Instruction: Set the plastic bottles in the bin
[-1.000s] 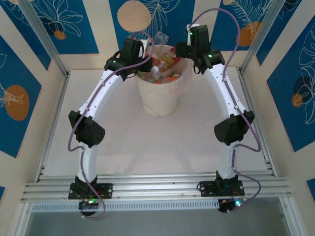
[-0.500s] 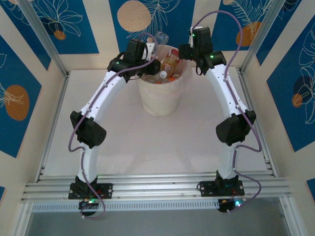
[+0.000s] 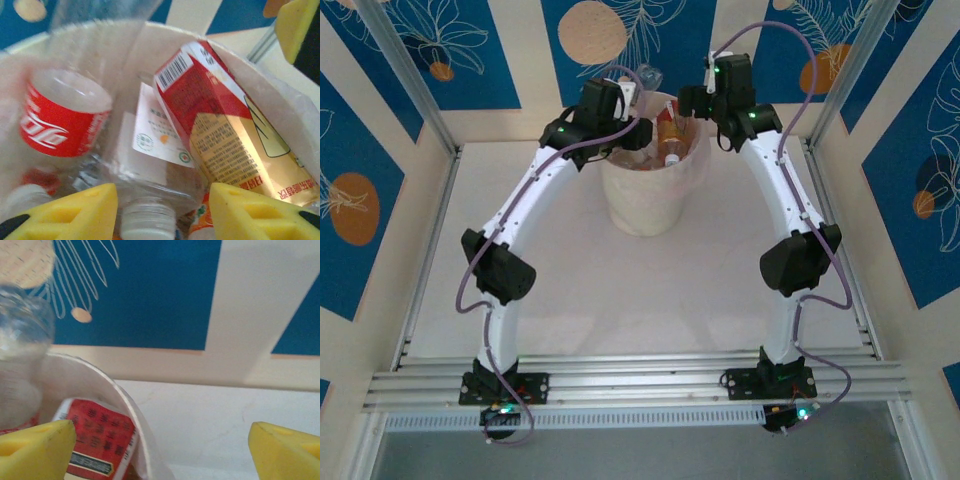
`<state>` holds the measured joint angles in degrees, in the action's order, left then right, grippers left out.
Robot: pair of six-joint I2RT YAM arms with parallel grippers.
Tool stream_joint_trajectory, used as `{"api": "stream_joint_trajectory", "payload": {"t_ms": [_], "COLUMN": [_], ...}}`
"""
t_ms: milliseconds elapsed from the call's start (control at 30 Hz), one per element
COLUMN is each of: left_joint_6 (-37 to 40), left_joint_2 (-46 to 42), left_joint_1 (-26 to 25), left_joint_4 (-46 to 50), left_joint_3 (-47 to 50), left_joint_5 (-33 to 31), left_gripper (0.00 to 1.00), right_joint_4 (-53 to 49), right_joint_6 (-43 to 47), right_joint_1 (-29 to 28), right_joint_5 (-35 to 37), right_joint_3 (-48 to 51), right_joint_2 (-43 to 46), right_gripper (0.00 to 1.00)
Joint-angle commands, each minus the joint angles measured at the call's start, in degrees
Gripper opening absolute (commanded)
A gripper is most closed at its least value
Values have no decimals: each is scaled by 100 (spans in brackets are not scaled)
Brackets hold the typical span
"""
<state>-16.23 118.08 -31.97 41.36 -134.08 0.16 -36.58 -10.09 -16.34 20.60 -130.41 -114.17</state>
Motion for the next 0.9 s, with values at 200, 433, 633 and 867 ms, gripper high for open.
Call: {"api": "stream_joint_trajectory", "payload": {"t_ms": [200,433,633,867], "left_joint_6": [-81,-490,-824,-1038], "left_joint_2": [-385,-140,111,607], "left_joint_1": [78,321,519,698], "left_joint_4": [-827,-1166,-1463,-1826], "left_joint_3": [-15,-65,-92,-542], "left_joint_5": [-917,-1267,-1331,-1278], "left_gripper": [59,60,59,59], "right_joint_4": [317,857,1317,1497], "right_joint_6": [-881,-1127,-1188,-1313], "right_joint_1": [32,15,17,25], "right_joint_5": [-1581,-2327,-2822,-3207], "right_joint_3": [-2170,-2578,-2612,-2722], "right_joint_2": [-1210,-1726,-1988,-2213], "right_gripper": [95,97,94,94]}}
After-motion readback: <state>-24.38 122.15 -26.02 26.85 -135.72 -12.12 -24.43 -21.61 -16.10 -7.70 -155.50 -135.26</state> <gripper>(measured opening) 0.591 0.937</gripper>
